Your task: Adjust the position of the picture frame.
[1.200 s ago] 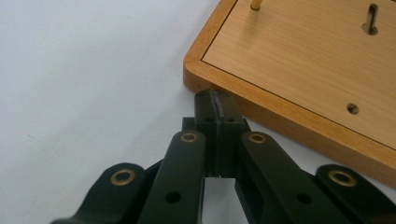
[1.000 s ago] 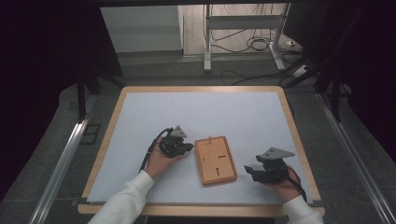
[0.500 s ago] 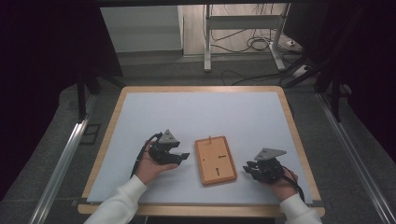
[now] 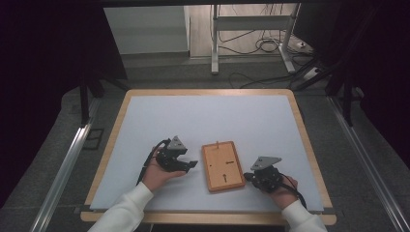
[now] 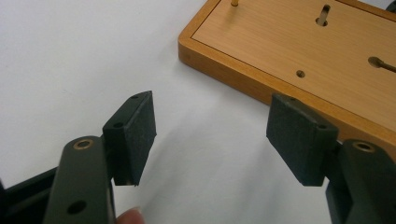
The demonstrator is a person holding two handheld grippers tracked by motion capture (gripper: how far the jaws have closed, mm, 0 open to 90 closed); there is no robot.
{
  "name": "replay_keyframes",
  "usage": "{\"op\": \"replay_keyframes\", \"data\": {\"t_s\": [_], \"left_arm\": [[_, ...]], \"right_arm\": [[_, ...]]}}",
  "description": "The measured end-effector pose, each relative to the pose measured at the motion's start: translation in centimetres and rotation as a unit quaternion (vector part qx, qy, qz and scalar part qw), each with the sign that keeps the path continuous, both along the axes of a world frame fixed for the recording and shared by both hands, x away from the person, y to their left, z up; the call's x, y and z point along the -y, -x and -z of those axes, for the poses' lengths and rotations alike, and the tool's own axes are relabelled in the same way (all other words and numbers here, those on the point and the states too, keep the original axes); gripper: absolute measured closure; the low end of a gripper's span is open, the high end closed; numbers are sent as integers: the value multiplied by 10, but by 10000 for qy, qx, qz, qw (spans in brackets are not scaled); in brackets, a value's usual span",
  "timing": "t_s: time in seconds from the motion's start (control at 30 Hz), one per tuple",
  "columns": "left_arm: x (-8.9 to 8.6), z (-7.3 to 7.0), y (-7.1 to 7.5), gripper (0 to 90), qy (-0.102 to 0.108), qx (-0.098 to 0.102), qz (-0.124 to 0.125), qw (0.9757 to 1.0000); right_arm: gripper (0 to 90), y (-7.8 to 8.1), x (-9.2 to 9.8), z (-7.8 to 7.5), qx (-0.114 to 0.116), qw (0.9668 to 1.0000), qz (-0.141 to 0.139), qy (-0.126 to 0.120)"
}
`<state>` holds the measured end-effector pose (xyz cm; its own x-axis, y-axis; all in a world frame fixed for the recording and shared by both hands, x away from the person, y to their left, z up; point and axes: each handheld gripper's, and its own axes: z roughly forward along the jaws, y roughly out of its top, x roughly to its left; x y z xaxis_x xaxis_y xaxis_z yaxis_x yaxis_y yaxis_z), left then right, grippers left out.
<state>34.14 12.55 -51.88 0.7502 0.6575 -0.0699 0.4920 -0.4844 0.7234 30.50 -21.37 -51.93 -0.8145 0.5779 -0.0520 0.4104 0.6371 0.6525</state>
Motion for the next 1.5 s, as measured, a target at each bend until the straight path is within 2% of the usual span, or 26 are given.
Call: {"op": "replay_keyframes", "data": {"t_s": [0.27, 0.67, 1.0, 1.13, 1.27, 1.33, 1.37, 1.5], "left_arm": [[1, 1, 0, 326, -15, -19, 14, 10000], [1, 2, 0, 322, -20, -43, 19, 10000], [1, 2, -1, 322, -26, -43, 12, 10000], [0, 2, -1, 321, -10, -23, 0, 10000], [-2, 2, -1, 320, -14, 0, 3, 10000], [-1, 1, -1, 320, -6, 12, 4, 10000], [-1, 1, -1, 320, -8, 21, 6, 10000], [2, 3, -1, 320, -49, 33, 59, 10000]], "right_arm": [[900, 12, -18, -1, 16, 9994, -335, 97], [900, 14, -20, 0, -29, 9994, -342, 40], [900, 15, -19, 0, 30, 9993, -361, -26], [889, 12, -7, -8, 221, 9994, -155, -210], [862, 11, 16, -14, 256, 9983, 186, -484], [834, 12, 27, -16, 245, 9972, 339, -626], [791, 12, 31, -16, 261, 9964, 399, -698], [493, 12, 37, -14, 390, 9937, 700, -777]]}}
